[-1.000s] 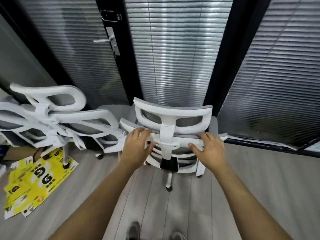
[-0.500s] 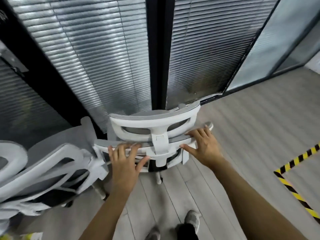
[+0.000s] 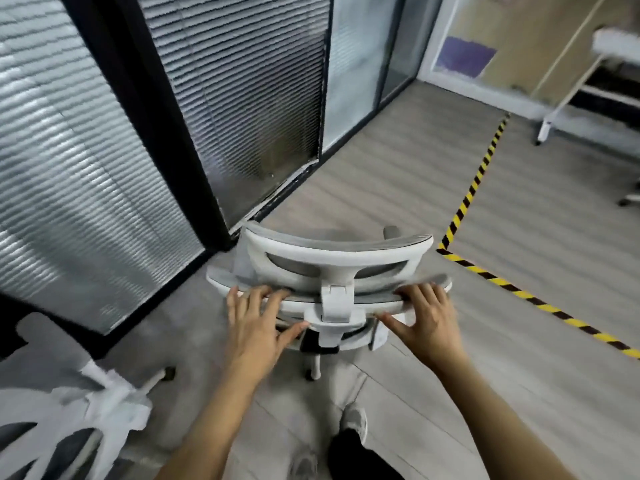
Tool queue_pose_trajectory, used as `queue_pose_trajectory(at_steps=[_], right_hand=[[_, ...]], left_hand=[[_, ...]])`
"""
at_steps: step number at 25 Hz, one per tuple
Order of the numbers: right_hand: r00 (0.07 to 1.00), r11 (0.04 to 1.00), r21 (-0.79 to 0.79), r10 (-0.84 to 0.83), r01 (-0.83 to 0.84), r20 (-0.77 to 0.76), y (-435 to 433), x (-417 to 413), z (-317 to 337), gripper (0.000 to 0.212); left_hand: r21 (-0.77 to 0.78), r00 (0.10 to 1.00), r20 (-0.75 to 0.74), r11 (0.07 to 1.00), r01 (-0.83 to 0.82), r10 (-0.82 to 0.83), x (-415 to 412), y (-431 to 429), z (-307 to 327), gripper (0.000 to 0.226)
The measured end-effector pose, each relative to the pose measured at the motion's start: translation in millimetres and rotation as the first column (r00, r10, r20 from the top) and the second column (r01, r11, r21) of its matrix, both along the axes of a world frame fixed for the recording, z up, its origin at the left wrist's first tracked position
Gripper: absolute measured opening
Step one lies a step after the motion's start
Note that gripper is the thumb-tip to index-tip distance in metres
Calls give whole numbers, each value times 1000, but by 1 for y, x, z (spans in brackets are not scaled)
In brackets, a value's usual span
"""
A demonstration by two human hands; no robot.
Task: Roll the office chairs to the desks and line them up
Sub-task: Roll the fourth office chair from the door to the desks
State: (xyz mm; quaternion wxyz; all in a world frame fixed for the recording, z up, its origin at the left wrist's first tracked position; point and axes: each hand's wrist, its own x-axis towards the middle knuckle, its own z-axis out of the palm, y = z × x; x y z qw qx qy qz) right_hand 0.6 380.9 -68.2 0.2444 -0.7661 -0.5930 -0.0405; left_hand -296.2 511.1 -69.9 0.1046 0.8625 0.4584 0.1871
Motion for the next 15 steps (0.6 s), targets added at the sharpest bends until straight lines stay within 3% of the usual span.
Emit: queue_pose_trajectory(at_steps=[5,9,15], right_hand=[[954,954,35,-296,298,-49,-97,69,0,50],[853,846,109,-518,521,-57,-175,130,-1,53],[711,694,152,-683,703,-169,-305,263,-12,57]], left_hand=[[27,949,37,949,313,-314,125,-15,3,65],[0,861,13,861,509,-509,246,-52,7,65],[-20,728,53,729,685,-683,440,-143,17,62]])
